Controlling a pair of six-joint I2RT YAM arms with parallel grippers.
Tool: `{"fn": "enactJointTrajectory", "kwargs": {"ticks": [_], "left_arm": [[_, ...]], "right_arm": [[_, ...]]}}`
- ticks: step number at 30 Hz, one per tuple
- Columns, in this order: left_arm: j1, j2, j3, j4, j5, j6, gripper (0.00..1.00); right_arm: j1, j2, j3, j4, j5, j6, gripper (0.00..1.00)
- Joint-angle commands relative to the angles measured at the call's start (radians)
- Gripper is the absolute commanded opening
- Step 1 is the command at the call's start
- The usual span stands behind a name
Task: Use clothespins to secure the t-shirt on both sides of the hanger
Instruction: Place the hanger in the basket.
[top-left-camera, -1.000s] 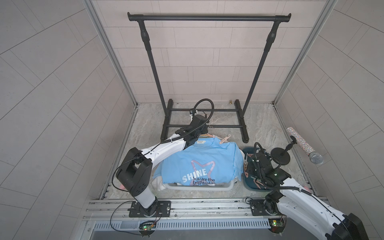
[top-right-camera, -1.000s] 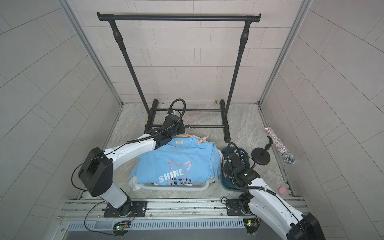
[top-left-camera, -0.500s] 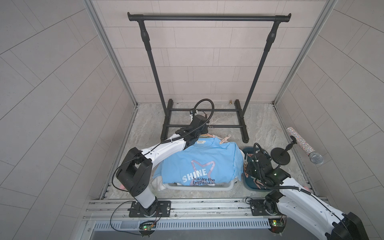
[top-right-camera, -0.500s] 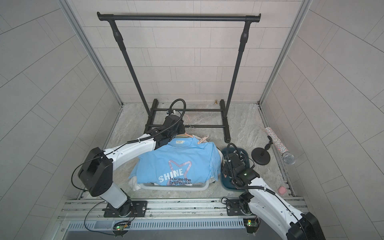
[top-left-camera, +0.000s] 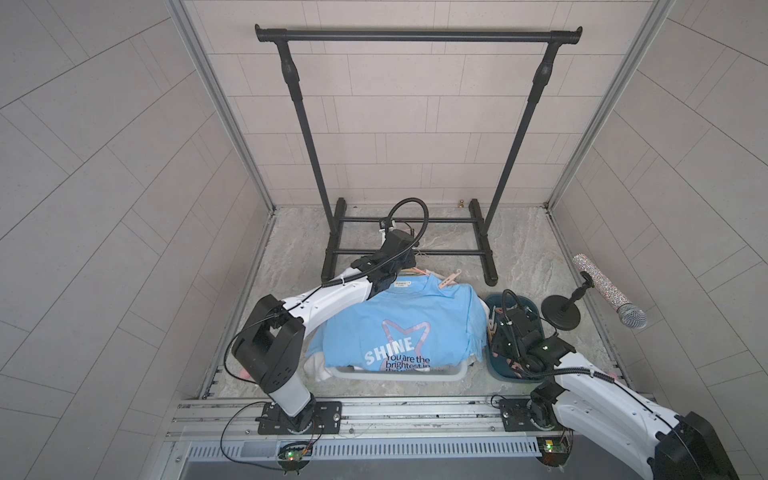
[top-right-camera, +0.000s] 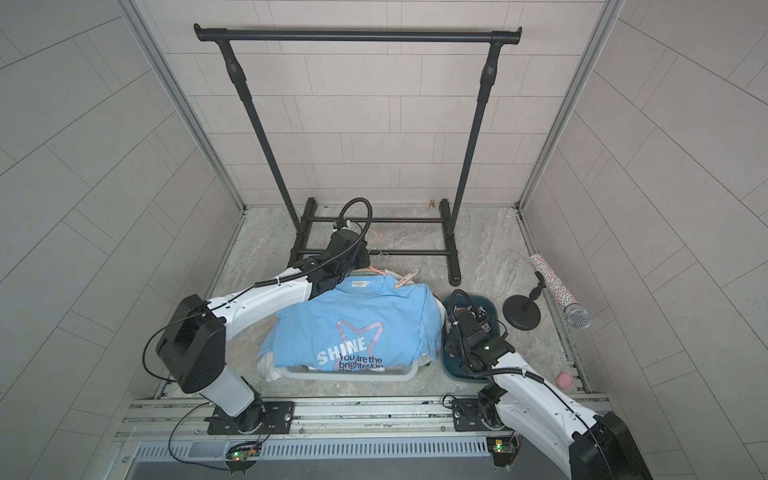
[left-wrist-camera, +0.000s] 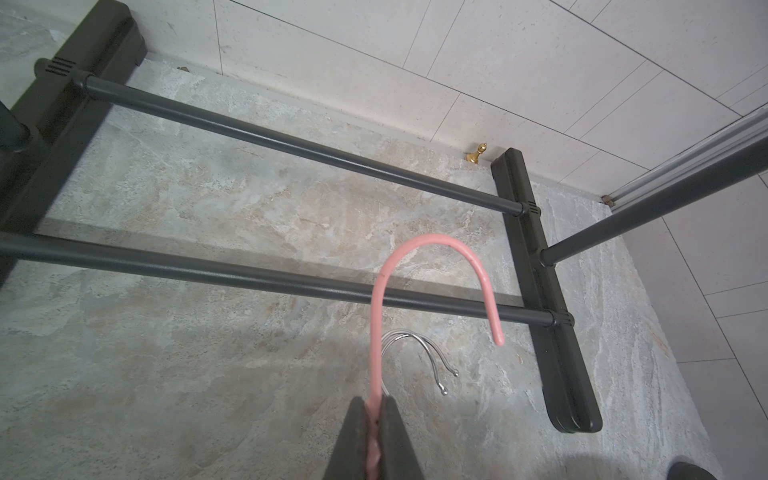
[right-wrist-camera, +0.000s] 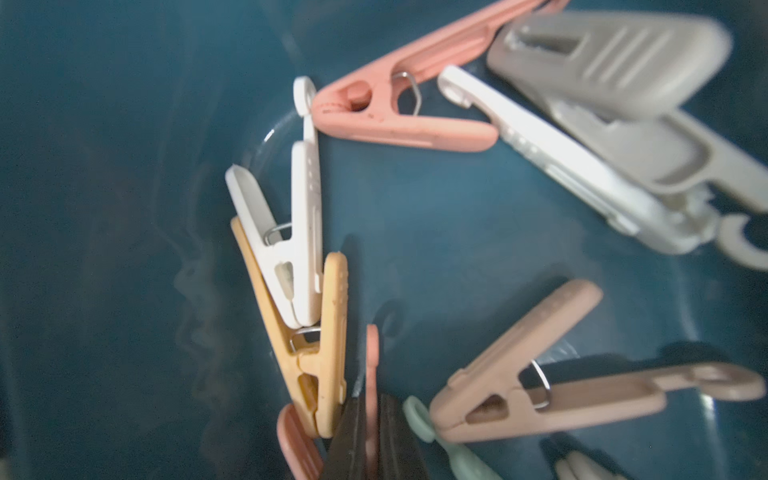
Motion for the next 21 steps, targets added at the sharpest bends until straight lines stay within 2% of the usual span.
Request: {"fn": "enactJointTrajectory", "kwargs": {"ticks": [1,5,7,9,14,16,17,18,19,21], "left_arm": [[-0.006,-0.001,0.024,-0.023,-0.014,-0.007,0.02],[-0.006,-0.008,0.025,-0.025,-0.008,-0.006,0.09],[-0.006,-0.016,0.033,-0.051,-0.016,-0.009,0.23],[-0.004,-0.042,0.032,-0.068,-0.03,0.013,0.31],[0.015,-0.178,-0.012,-0.075,-0.046,0.136,0.47],[0.022,-0.246,-0.037,-0.068,-0.048,0.199,0.6],[0.022,-0.283,-0.053,-0.063,-0.06,0.228,0.73],[0.022,-0.322,-0.07,-0.054,-0.071,0.254,0.81],[0.022,-0.359,-0.094,-0.037,-0.065,0.284,0.85],[0.023,-0.445,-0.155,0.015,0.001,0.376,0.85]], "right_arm": [[0.006,0.007,-0.007,-0.007,0.033,0.019,0.09],[0.005,-0.019,0.018,-0.043,0.039,0.022,0.0],[0.006,-0.05,0.042,-0.094,0.052,0.014,0.0],[0.005,-0.089,0.072,-0.159,0.078,0.003,0.0],[0.006,-0.201,0.18,-0.313,0.155,-0.039,0.0],[0.005,-0.219,0.229,-0.336,0.171,-0.063,0.0],[0.006,-0.222,0.259,-0.34,0.172,-0.076,0.0],[0.005,-0.22,0.293,-0.342,0.174,-0.09,0.0],[0.006,-0.218,0.321,-0.338,0.171,-0.1,0.0],[0.005,-0.207,0.394,-0.297,0.142,-0.132,0.0]]}}
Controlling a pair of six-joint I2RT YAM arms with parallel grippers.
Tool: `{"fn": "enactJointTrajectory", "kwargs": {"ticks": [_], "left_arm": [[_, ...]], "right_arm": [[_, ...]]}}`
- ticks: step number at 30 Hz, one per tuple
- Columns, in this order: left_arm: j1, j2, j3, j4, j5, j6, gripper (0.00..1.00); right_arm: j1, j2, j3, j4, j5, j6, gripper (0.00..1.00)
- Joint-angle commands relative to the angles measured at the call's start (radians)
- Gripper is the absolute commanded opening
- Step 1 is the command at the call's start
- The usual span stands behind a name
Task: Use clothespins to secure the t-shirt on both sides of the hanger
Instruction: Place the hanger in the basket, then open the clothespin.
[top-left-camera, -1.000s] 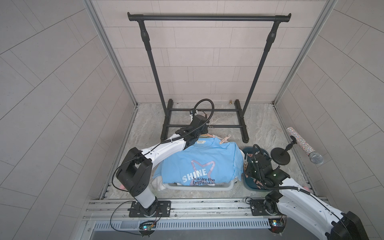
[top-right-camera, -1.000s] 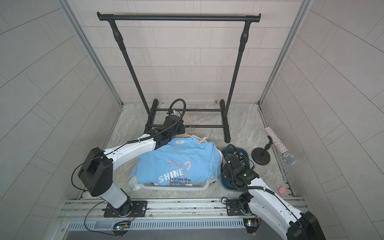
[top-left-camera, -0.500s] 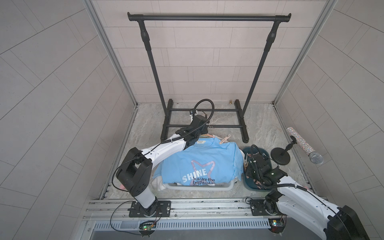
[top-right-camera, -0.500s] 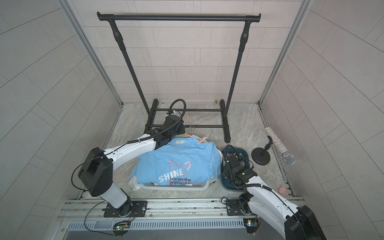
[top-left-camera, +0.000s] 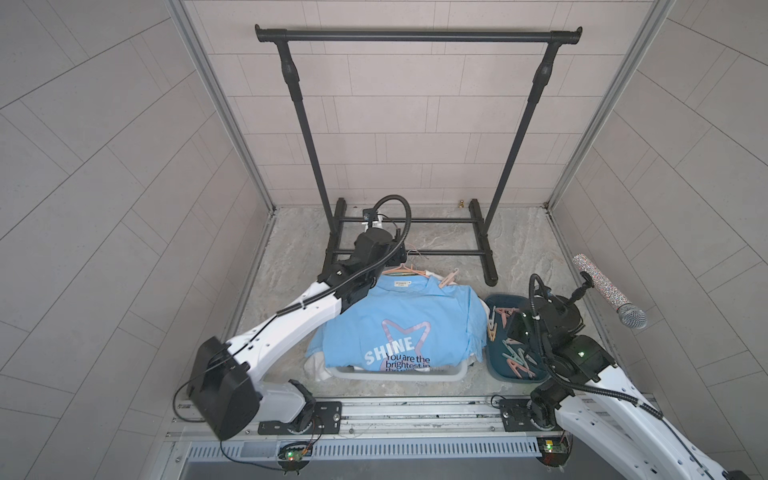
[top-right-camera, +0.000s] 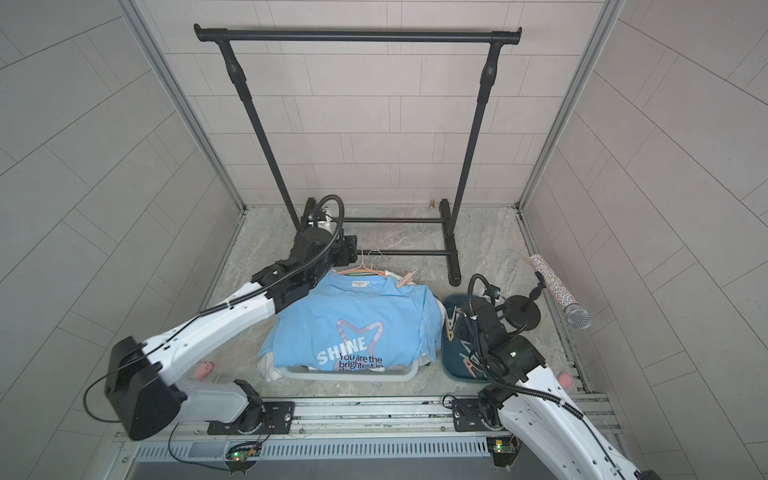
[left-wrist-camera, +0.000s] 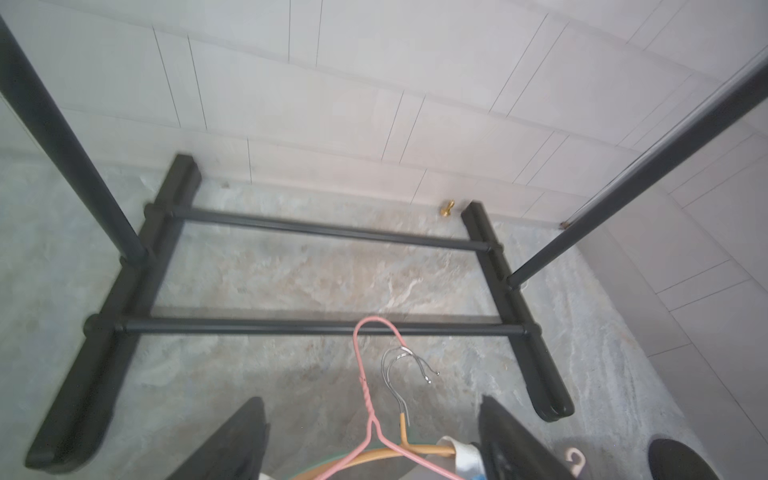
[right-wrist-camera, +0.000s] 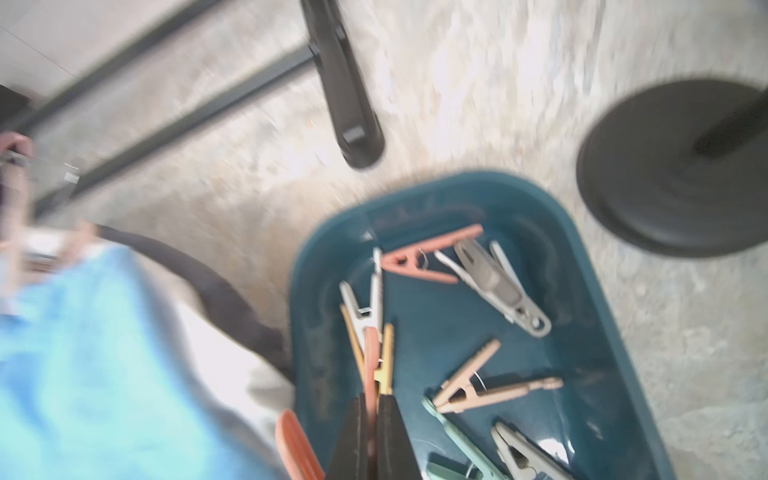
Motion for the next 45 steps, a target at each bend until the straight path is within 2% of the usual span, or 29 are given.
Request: {"fn": "enactJointTrajectory", "kwargs": {"ticks": [1,4,7,11,14,19,23,31,37,45], "left_arm": [[0.007,-0.122,-0.092,0.075,0.076,0.192,0.85],[0.006,-0.225,-0.173,0.121,0.229,0.284,0.85],[0.006,-0.312,-0.25,0.155,0.359,0.363,0.85],[0.006,-0.363,-0.32,0.238,0.515,0.356,0.81],[0.005,-0.344,-0.326,0.291,0.615,0.303,0.77],[0.006,-0.282,-0.344,0.435,0.703,0.223,0.63],[0.006,-0.245,-0.348,0.483,0.729,0.178,0.62],[0.006,-0.239,-0.382,0.526,0.726,0.153,0.62],[0.006,-0.235,-0.385,0.526,0.723,0.16,0.54],[0.006,-0.25,-0.398,0.535,0.696,0.176,0.48]], "right_arm": [[0.005,0.015,0.105,0.013,0.003,-0.063,0.0],[0.005,0.031,0.165,0.09,-0.042,-0.066,0.0],[0.008,0.051,0.179,0.265,-0.12,-0.032,0.0],[0.055,0.139,0.207,0.561,-0.18,0.023,0.0],[0.139,0.218,0.246,0.681,-0.135,0.013,0.0],[0.291,0.341,0.339,0.726,-0.022,-0.032,0.0],[0.353,0.391,0.351,0.777,0.035,-0.026,0.0],[0.398,0.464,0.384,0.837,0.073,-0.029,0.0],[0.448,0.527,0.419,0.872,0.079,-0.047,0.0],[0.479,0.579,0.445,0.887,0.08,-0.055,0.0]]}}
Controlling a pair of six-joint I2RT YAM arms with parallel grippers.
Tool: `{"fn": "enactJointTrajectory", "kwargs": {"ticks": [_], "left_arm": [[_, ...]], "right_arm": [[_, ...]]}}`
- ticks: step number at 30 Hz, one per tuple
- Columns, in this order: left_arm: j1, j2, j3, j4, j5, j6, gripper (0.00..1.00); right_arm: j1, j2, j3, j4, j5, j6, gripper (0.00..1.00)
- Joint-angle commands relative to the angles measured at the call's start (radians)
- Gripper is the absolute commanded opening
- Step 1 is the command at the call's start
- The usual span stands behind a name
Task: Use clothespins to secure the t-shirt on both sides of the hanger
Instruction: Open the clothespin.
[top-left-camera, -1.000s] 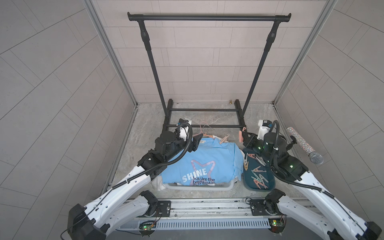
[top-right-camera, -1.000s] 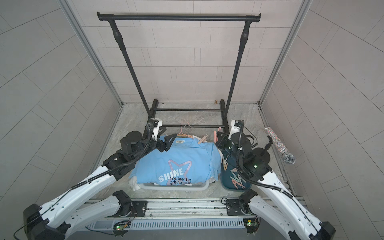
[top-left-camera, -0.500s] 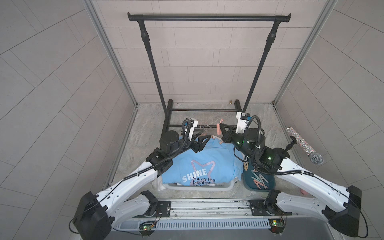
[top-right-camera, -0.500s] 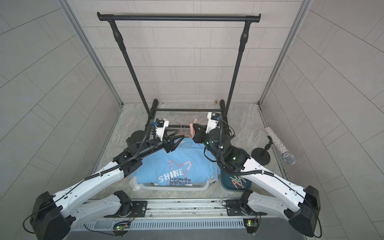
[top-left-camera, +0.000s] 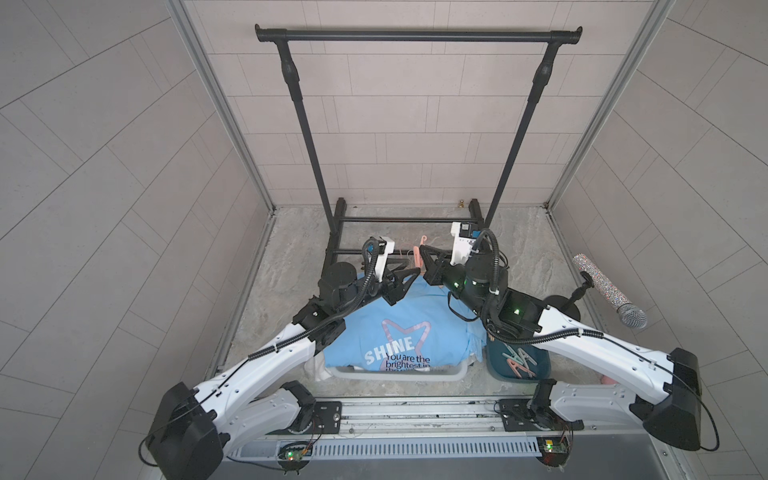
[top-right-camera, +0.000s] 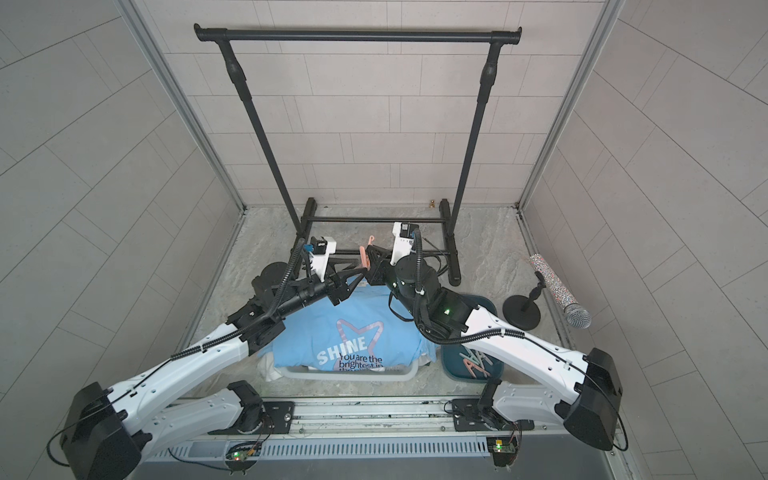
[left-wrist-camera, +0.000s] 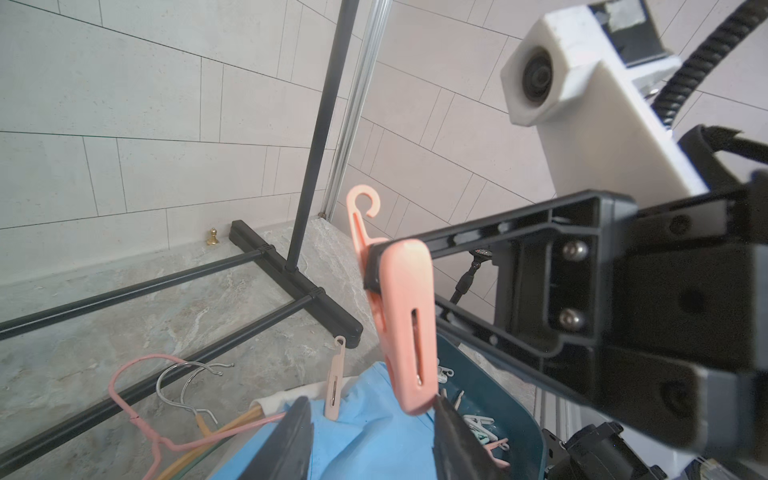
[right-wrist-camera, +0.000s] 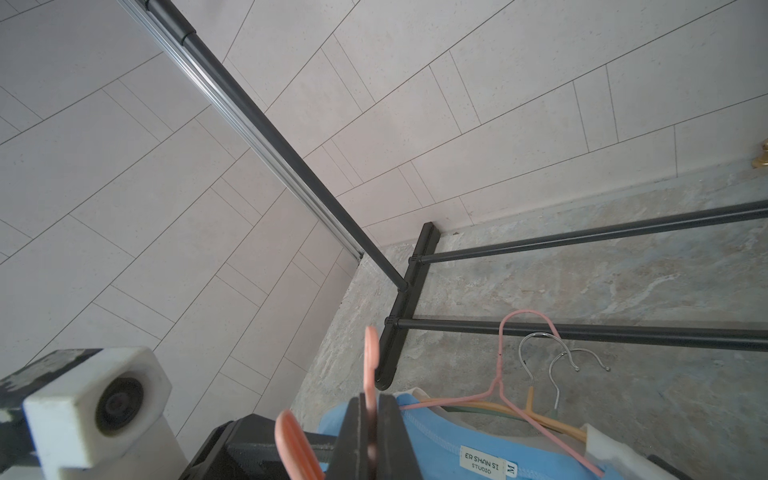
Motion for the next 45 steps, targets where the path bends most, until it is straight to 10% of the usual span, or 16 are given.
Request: {"fn": "enactJointTrajectory", "kwargs": {"ticks": [1,17,23,29,45], "left_arm": [[0.001,-0.016,-0.009,0.041,-0.009,0.014,0.47],[0.001,-0.065,-0.039,0.038,-0.117,0.051,0.09],[0.002,-0.116,-0.055,0.0,-0.136,0.167,0.0],[0.001,-0.17,-0.082,-0.026,-0.154,0.311,0.0],[0.001,-0.173,-0.08,-0.034,-0.053,0.43,0.0]], "right_arm": [[0.02,0.017,0.027,0.039,0.013,-0.009,0.0],[0.034,0.058,0.064,0.004,-0.022,-0.041,0.0],[0.028,0.017,0.09,-0.096,-0.023,-0.154,0.59],[0.012,-0.076,0.092,-0.205,-0.155,-0.319,0.8],[0.012,0.049,0.235,-0.341,-0.328,-0.344,0.69]]}}
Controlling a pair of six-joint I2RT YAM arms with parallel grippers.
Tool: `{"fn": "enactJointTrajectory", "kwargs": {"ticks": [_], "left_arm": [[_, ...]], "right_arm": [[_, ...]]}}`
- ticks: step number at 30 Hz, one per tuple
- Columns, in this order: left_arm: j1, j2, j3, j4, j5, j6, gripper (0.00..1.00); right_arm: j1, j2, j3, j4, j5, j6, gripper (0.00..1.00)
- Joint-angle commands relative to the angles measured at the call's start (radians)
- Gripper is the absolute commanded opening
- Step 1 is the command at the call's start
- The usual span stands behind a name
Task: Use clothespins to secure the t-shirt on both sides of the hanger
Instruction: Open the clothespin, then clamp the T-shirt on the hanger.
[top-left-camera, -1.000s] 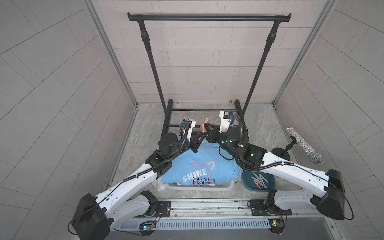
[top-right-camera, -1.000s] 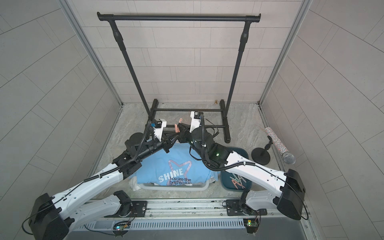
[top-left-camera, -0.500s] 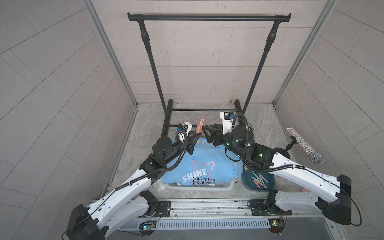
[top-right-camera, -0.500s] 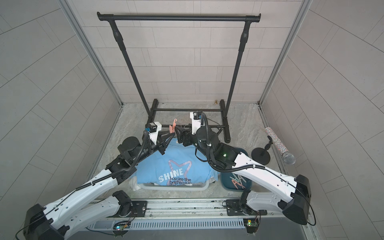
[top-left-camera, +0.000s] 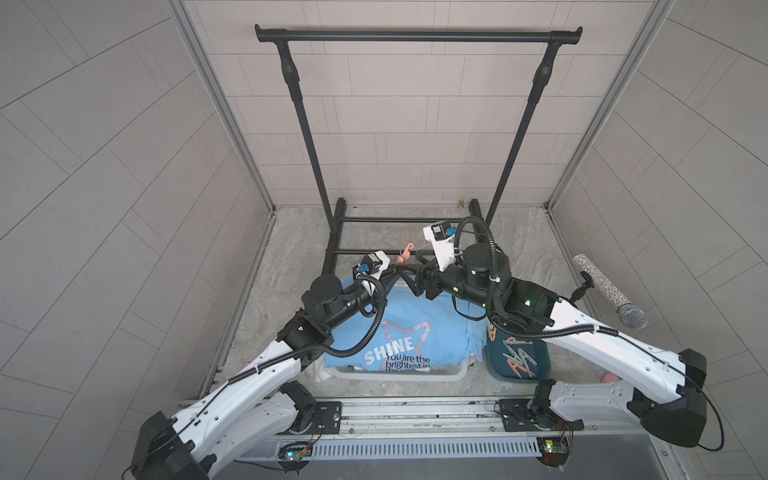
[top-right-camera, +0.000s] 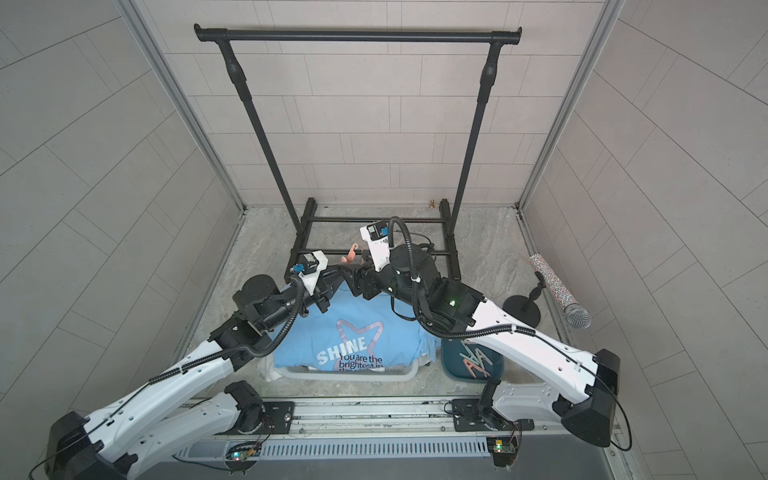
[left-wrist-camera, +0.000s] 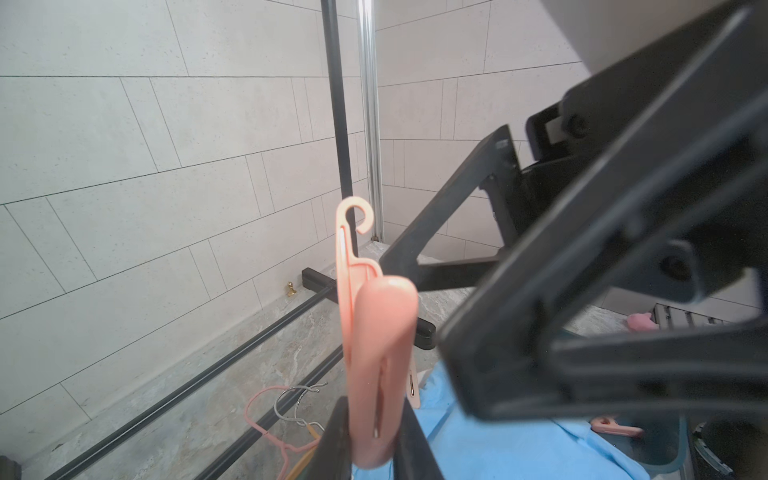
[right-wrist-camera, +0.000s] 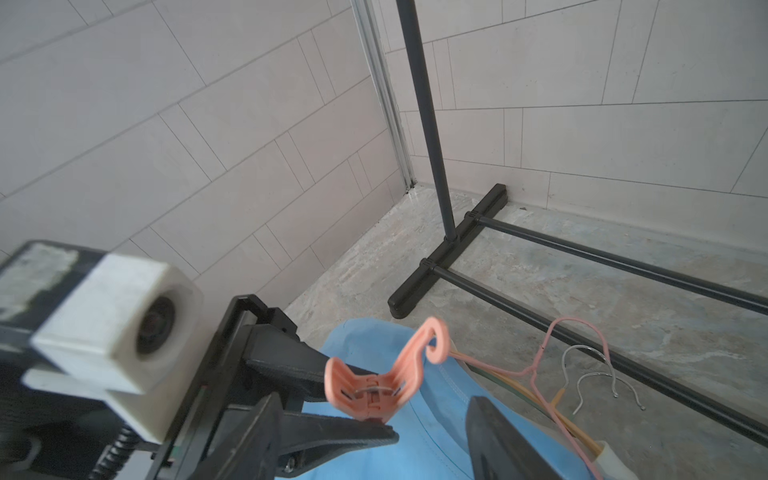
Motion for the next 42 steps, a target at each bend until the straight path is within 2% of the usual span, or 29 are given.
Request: {"fn": "enactJointTrajectory", "kwargs": {"ticks": [1,5,7,11,14,17,20,24,27,32,35,37,39,42], "left_arm": [[0.001,-0.013,-0.006,-0.002,0.03,0.046,0.0],[0.002,-0.009,0.005,-0.035,0.026,0.068,0.0],[0.001,-0.009,0.007,-0.038,0.029,0.07,0.0],[0.001,-0.012,0.004,-0.038,0.021,0.075,0.0],[0.002,-0.014,0.004,-0.039,0.023,0.081,0.0],[0.002,-0.015,0.011,-0.049,0.015,0.076,0.03],[0.002,-0.025,0.027,-0.061,-0.01,0.046,0.14],[0.002,-0.053,0.014,-0.023,-0.076,0.017,0.5],[0.006,-0.082,0.036,-0.021,-0.236,-0.065,0.66],[0.046,-0.167,0.064,-0.051,-0.392,-0.137,0.73],[0.076,-0.185,0.086,-0.101,-0.537,-0.204,0.75],[0.115,-0.16,0.137,-0.203,-0.629,-0.286,0.8],[0.205,-0.122,0.179,-0.291,-0.617,-0.385,0.81],[0.363,-0.054,0.202,-0.339,-0.481,-0.562,0.81]], "right_arm": [[-0.001,0.022,0.041,-0.041,-0.022,-0.002,0.66],[-0.001,0.049,0.064,-0.054,-0.021,0.005,0.56],[0.0,0.061,0.074,-0.068,-0.012,0.002,0.47],[-0.001,0.073,0.074,-0.067,0.007,0.004,0.4],[-0.001,0.084,0.083,-0.065,0.006,0.001,0.28],[-0.001,0.095,0.095,-0.067,0.002,-0.015,0.22],[-0.008,0.105,0.116,-0.07,-0.011,-0.028,0.12],[-0.02,0.12,0.138,-0.07,-0.006,-0.052,0.0],[-0.059,0.141,0.148,-0.049,-0.033,-0.043,0.0],[-0.153,0.157,0.099,0.127,-0.138,0.004,0.0],[-0.164,0.165,0.045,0.268,-0.186,-0.095,0.0],[-0.165,0.18,0.007,0.359,-0.248,-0.186,0.0],[-0.17,0.206,-0.023,0.445,-0.319,-0.257,0.0],[-0.175,0.263,-0.082,0.6,-0.537,-0.451,0.0]]}}
